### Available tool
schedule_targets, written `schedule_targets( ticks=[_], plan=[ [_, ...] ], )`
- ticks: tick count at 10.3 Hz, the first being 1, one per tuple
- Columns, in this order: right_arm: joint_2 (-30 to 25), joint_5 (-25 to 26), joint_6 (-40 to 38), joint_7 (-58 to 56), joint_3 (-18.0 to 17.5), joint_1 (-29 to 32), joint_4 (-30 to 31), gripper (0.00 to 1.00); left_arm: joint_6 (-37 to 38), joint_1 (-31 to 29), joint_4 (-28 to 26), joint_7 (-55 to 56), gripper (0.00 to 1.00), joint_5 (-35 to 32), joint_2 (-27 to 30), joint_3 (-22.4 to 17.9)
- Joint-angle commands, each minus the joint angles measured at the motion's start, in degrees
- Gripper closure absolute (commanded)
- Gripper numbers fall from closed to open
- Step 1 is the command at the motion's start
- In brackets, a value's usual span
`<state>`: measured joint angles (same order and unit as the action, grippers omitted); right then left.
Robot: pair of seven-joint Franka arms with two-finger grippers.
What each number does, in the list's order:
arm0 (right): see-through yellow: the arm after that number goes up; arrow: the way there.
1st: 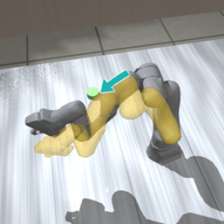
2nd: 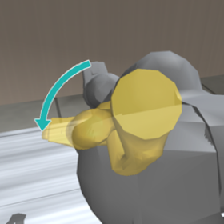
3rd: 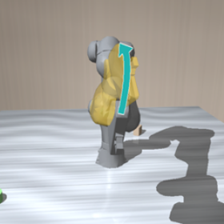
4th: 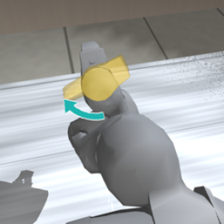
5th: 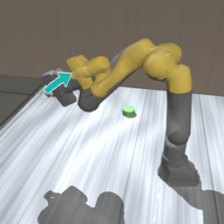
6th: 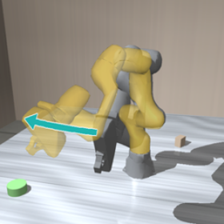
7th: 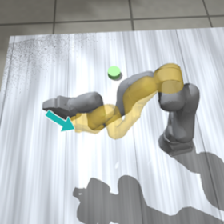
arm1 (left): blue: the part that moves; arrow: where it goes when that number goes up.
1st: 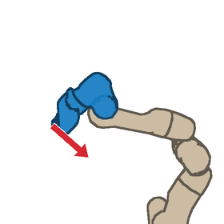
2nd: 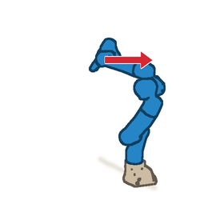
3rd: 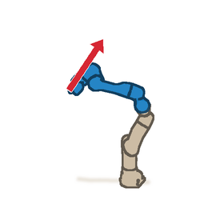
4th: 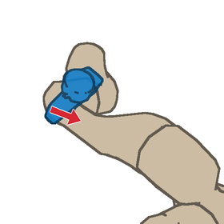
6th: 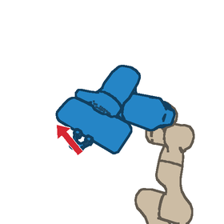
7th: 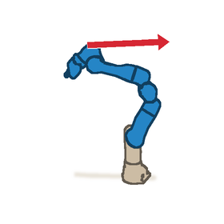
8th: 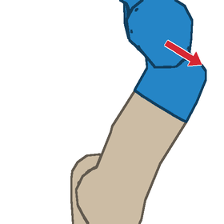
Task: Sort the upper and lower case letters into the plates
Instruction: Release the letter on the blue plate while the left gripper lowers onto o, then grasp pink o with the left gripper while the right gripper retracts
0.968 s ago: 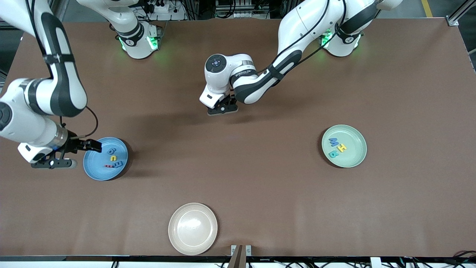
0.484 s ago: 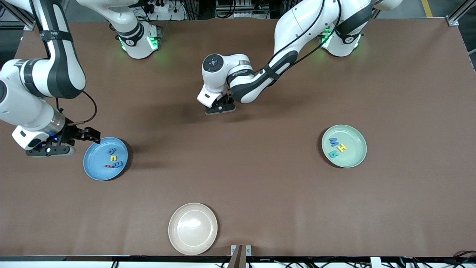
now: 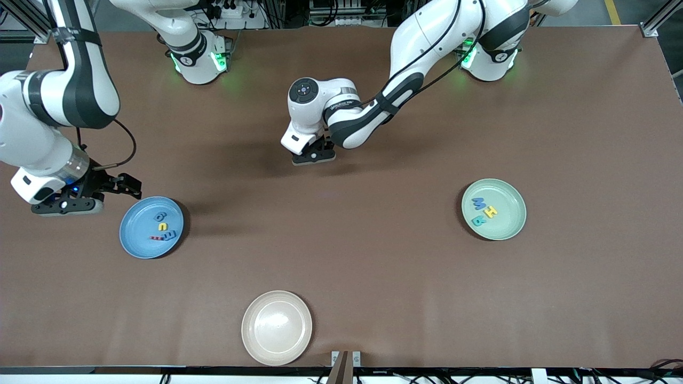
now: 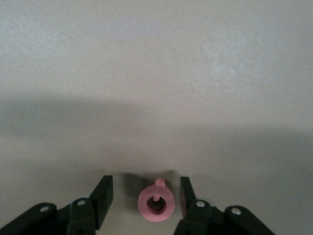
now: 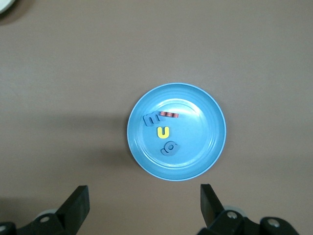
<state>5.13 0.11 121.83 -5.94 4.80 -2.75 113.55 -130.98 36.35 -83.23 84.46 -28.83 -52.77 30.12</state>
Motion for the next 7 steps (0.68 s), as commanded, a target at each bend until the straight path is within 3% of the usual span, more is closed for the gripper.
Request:
schedule_targets(
  ticks=[1,5,7],
  plan=[
    [-3.3,0.9,-0.7,-0.2,-1.7,1.7,1.9,0.00,-0.4,1.7,1.6,0.9,0.37,1.2,-0.8,-1.0],
    [-4.9,0.9,-1.5,0.0,-1.7,2.0,0.3,0.00,-0.4,2.6,1.6,1.0,0.37,1.2,-1.3,-1.1],
    [-5.0,0.9,-4.8,0.1,-1.7,2.0,-2.1,0.00,-0.4,2.6,1.6,0.8,0.42,1.1,-1.7,-1.1]
  ],
)
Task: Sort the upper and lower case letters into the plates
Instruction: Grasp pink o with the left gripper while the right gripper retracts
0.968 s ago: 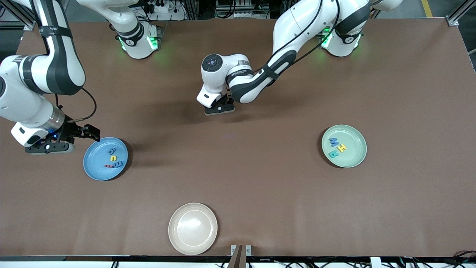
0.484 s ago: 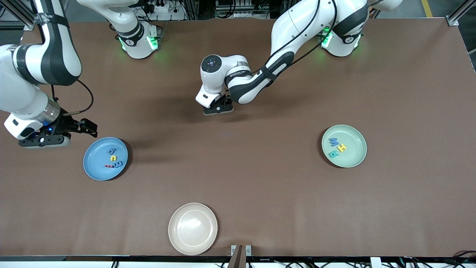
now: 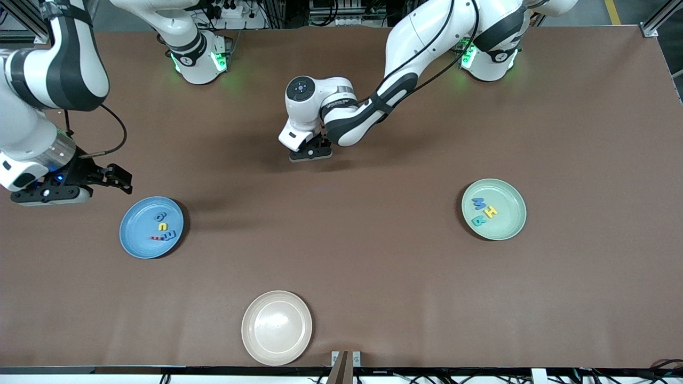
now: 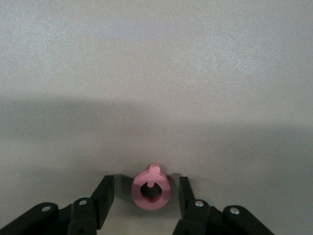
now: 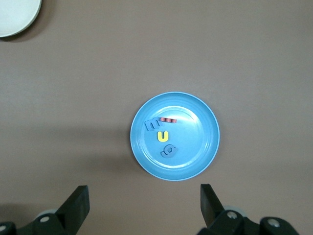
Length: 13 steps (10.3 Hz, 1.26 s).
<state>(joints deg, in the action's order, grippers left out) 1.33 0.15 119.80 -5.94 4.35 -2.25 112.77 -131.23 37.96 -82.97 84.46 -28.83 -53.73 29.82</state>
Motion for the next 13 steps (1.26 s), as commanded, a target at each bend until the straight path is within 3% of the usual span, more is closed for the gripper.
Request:
schedule_targets(
  ticks=[1,3,4,7,13],
  plan=[
    [-1.2,0.8,-5.1,0.2,-1.4,1.4,-3.1,0.00,-0.2,1.1,1.3,0.7,0.47,1.1,-0.9,-1.3],
    [-1.2,0.8,-8.9,0.3,-1.5,1.3,-6.0,0.00,-0.2,2.0,1.3,0.0,0.86,1.1,-0.8,-2.7],
    [-1.2,0.8,-9.7,0.0,-1.5,1.5,-6.1,0.00,-0.2,1.9,1.3,-0.5,1.00,1.1,-0.6,-2.7],
    [-1.5,0.7,-15.6,-0.2,-1.4,1.5,-10.4,0.00,0.0,1.3,1.2,-0.5,1.00,1.1,0.8,-2.7],
    [-1.1,0.2,-24.7,0.1,-1.4,1.4,-19.9,0.00,5.4,-6.0,0.8,-1.1,1.00,1.0,6.6,-1.8]
  ],
)
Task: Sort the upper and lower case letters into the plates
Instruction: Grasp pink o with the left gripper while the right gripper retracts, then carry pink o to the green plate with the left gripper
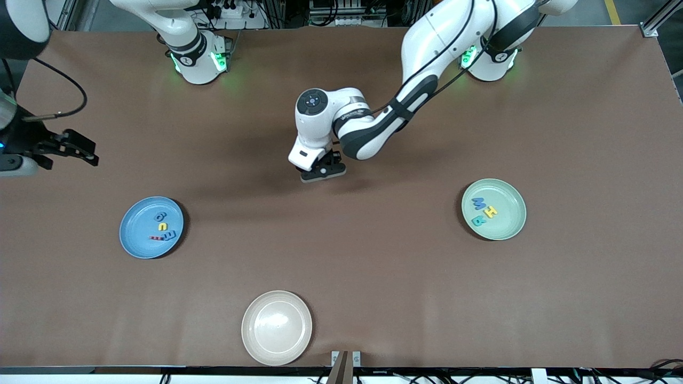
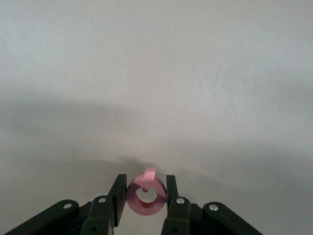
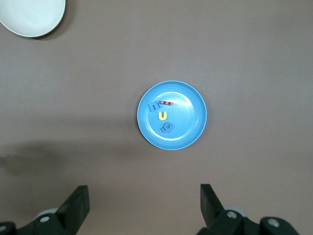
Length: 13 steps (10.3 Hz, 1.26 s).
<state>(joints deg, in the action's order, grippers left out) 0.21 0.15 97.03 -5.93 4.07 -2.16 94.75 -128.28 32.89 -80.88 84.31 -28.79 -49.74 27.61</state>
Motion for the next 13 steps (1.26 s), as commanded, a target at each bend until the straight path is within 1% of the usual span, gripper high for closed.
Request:
schedule_targets(
  ticks=[1,2,5,7,9,11,13],
  plan=[
    [0.1,0.1,-3.0,0.4,-1.2,1.4,-3.4,0.00,4.2,-2.7,-1.3,-1.6,1.00,1.0,3.6,1.3],
    [0.3,0.0,-5.1,0.5,-1.2,1.4,-5.9,0.00,6.2,-5.4,-1.3,-1.9,1.00,0.9,4.2,3.2],
    [0.4,-0.7,-8.3,0.5,-1.7,1.7,-8.5,0.00,13.7,-14.4,-1.6,-9.1,1.00,0.9,6.0,9.6],
    [0.5,-1.7,-11.3,0.5,-2.3,2.8,-10.7,0.00,15.5,-19.5,-1.6,-11.8,1.00,0.9,6.1,13.4],
    [0.3,-1.7,-12.4,0.6,-2.7,2.8,-10.9,0.00,18.3,-23.2,-1.6,-12.8,1.00,0.9,6.0,15.8],
    [0.1,-1.6,-12.3,0.8,-2.5,2.2,-10.9,0.00,24.2,-24.5,-1.6,-16.4,1.00,0.9,6.1,15.9],
    [0.0,-1.6,-12.4,1.5,-2.5,2.0,-10.9,0.00,28.8,-27.3,-1.6,-21.3,1.00,0.8,6.8,16.5]
  ],
)
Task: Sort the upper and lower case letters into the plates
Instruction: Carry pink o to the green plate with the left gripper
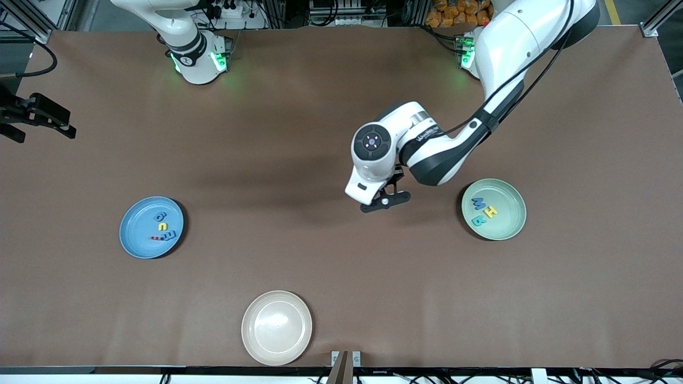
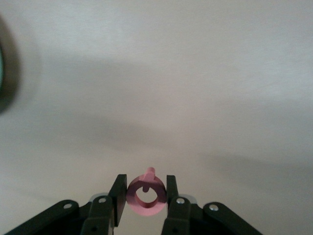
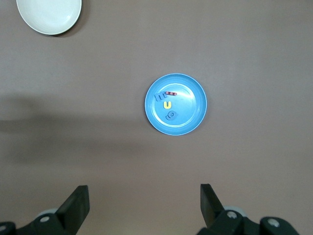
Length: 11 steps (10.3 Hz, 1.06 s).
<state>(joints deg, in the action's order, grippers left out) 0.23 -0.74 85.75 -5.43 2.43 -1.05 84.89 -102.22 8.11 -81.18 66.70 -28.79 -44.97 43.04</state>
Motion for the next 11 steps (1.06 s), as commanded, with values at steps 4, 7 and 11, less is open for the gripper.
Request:
schedule_targets(
  ticks=[4,7,11],
  plan=[
    [0.4,-0.4,-0.4,0.9,-0.8,0.8,-1.0,0.00,5.5,-9.2,-5.5,-11.4,1.00,0.1,5.1,1.2],
    [0.5,-0.1,-0.3,0.9,-0.7,0.9,-0.7,0.00,5.5,-14.7,-10.0,-17.1,1.00,-1.3,8.0,1.2],
    [0.5,-0.2,0.1,0.9,-0.6,1.0,-0.8,0.00,4.3,-21.1,-13.8,-19.5,1.00,-6.3,7.9,1.2]
  ],
)
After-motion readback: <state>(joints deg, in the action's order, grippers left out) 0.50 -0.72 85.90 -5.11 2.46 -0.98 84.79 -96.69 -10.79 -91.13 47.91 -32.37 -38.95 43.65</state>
